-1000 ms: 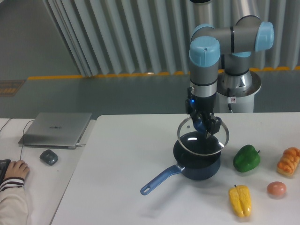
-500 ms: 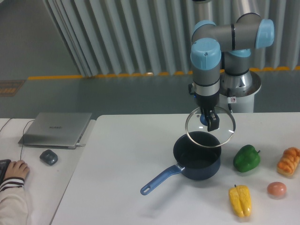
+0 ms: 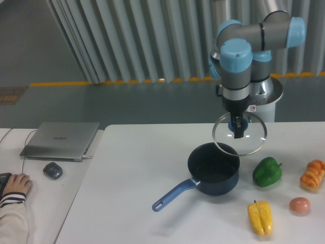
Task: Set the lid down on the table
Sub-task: 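Lift the clear glass lid up off the saucepan rim, then hold the lid raised above the table beside the saucepan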
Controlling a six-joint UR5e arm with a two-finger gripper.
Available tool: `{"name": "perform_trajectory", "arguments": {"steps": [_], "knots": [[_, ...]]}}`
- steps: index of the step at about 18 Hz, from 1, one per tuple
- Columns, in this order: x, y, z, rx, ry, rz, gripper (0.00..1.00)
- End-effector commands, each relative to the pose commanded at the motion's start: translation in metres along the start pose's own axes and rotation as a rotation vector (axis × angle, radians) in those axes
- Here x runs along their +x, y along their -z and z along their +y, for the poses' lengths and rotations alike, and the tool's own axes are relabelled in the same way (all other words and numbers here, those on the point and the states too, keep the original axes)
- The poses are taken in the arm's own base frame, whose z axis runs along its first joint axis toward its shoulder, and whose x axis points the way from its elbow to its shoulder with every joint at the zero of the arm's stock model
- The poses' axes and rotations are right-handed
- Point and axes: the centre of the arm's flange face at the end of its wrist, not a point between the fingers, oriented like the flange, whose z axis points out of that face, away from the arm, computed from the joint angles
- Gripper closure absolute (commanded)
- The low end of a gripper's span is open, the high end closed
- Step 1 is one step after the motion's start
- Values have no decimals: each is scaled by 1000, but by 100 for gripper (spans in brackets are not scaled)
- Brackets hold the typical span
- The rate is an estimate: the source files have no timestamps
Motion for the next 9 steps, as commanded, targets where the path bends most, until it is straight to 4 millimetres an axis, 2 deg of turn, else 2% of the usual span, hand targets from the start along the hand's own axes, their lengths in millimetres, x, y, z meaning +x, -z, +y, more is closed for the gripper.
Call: {"name": "perform_trajectory", "arguments": {"steps": [3, 9], "knots": [[9, -6, 8, -3, -23, -9, 48], [22, -34, 3, -47, -43, -36, 50]]}}
